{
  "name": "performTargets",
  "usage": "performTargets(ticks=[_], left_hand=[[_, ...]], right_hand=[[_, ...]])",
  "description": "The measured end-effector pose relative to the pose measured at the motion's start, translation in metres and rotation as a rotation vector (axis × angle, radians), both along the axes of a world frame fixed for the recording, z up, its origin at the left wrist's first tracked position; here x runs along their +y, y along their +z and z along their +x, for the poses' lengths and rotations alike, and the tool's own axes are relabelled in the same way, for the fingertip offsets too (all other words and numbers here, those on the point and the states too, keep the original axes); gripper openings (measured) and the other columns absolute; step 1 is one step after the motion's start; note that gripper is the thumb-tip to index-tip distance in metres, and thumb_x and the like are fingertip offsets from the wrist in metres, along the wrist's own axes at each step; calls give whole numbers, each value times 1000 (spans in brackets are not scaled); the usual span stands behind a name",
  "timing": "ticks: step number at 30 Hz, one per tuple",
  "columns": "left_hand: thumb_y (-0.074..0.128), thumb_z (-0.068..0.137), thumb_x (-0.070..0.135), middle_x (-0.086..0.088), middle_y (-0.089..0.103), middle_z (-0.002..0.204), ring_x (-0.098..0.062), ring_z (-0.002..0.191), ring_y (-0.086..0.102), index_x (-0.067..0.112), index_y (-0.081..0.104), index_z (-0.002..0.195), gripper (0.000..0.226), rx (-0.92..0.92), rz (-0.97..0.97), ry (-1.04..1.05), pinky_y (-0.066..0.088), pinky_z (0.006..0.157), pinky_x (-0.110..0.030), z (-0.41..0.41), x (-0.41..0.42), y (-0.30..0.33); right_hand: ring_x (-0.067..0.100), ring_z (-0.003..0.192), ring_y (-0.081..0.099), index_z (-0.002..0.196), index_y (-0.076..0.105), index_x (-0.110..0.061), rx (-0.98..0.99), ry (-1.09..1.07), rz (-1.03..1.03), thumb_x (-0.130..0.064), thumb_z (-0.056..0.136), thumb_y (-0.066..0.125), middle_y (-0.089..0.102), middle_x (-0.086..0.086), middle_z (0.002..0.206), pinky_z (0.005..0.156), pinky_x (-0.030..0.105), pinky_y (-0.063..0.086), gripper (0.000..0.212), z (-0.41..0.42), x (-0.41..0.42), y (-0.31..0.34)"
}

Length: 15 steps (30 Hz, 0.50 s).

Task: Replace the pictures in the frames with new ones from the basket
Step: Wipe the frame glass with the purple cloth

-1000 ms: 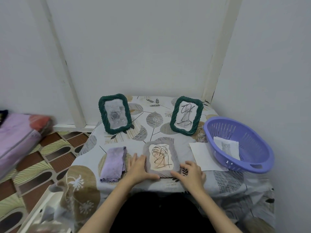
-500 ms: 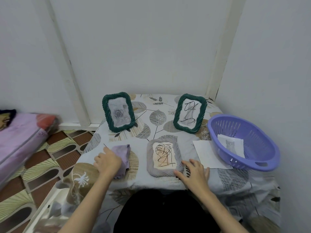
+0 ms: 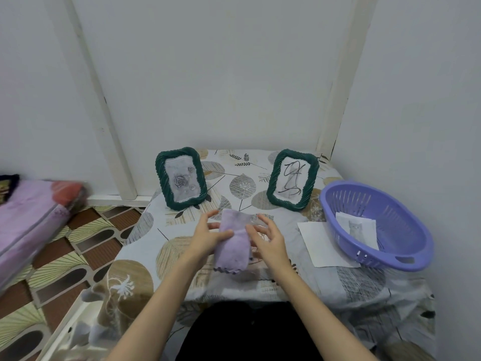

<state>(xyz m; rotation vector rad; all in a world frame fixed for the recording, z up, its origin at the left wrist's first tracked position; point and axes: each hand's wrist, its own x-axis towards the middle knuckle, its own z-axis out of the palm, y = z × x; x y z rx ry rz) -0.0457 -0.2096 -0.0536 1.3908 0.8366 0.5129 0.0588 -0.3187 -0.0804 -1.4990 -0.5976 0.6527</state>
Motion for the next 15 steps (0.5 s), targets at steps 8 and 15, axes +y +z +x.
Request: performTargets(ticks=[8,15], left_hand=[[55,89,15,-1,55,98,-16,80,53,12,45,123,36,110,248,18,45,67,-27,12,7,-26],[30,96,35,0,36,147,-21,134,30,19,36,138,45,553,897,-212,24,112,-36,11,21,-73]], right_hand=[[23,103,59,123,52,-16,-310,-47,-253,6,80,55,61,14,119,93,33,48,49,38,-8,-4],[34,113,42,134,39,-27,-1132,-28,-760,-45,86,49,33,8,145,87,44,39,53,20,-8,-28]])
